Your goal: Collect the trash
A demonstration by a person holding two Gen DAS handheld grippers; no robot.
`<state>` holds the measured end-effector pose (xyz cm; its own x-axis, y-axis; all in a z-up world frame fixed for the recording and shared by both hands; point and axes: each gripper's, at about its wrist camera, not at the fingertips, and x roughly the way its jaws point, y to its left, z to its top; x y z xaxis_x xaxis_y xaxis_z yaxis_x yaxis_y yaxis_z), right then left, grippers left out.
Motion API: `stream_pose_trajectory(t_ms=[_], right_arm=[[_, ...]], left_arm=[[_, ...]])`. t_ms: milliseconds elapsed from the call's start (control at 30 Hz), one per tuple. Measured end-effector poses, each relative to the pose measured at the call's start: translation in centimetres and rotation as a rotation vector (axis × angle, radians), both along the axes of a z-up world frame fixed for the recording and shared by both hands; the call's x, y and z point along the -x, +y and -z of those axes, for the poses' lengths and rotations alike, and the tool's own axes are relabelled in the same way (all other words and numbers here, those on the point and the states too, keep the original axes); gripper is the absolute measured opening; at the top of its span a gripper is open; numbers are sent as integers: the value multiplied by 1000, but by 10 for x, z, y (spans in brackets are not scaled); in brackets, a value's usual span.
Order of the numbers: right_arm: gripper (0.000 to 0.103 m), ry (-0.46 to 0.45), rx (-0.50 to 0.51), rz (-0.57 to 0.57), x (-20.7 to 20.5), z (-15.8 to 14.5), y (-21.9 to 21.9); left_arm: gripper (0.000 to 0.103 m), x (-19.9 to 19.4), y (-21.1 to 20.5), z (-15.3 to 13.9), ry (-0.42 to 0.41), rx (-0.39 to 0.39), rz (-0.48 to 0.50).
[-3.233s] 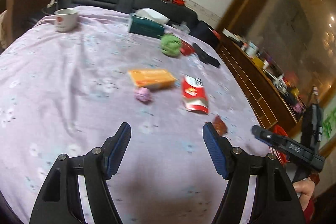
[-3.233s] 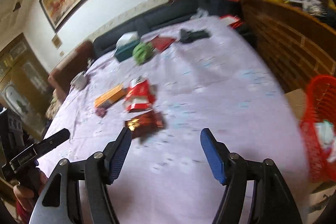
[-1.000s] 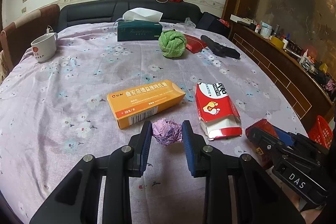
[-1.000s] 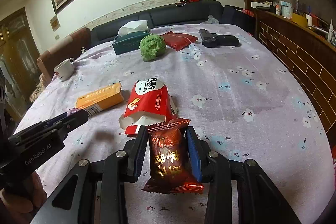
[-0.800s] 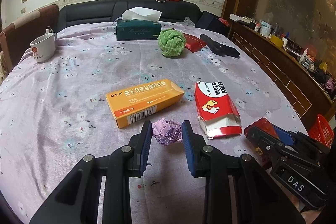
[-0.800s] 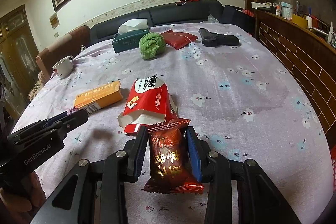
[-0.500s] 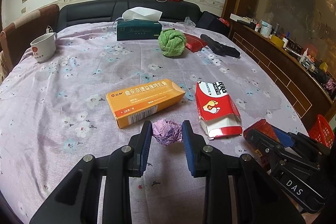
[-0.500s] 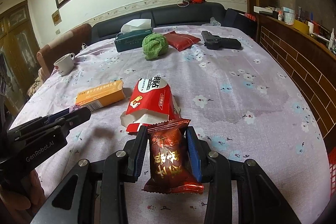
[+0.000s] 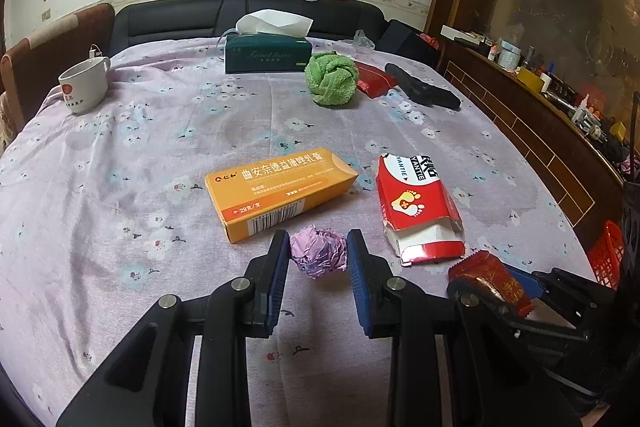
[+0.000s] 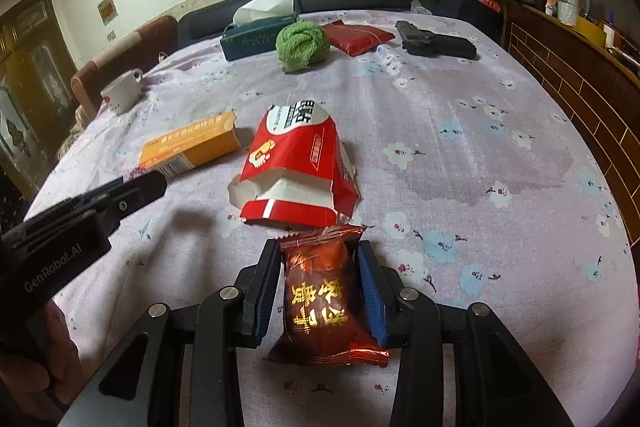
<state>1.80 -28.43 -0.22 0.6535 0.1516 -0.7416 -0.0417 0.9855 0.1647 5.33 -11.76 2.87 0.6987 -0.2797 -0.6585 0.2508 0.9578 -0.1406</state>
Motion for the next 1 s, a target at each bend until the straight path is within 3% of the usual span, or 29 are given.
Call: stream_pose_trajectory(t_ms=[133,233,300,333,433,533,667,1000], right_arm=[[58,7,35,-24,2,0,6],[60,12,70,-36,5,1,10],[54,13,77,-30,5,1,9],[41,13,89,-20,6,1,7],[36,10,65,-2,6,1,0],[36,-19,30,-20,9,-3,-1],[36,-125,45,-6,19,-19,2],[36,-116,46,10,16,-17,0]], left_arm=[[28,0,2,0,2,3,-1],[28,0,2,0,1,1,-2],[28,0,1,0,2,3,0],[28,0,1,0,1,3,0],[28,1,1,-1,-7,6,4],[28,2,0,-2,-16,6,8],[28,3,-1,-2,-13,4,9],[28,3,-4,-2,-14,-2,19]])
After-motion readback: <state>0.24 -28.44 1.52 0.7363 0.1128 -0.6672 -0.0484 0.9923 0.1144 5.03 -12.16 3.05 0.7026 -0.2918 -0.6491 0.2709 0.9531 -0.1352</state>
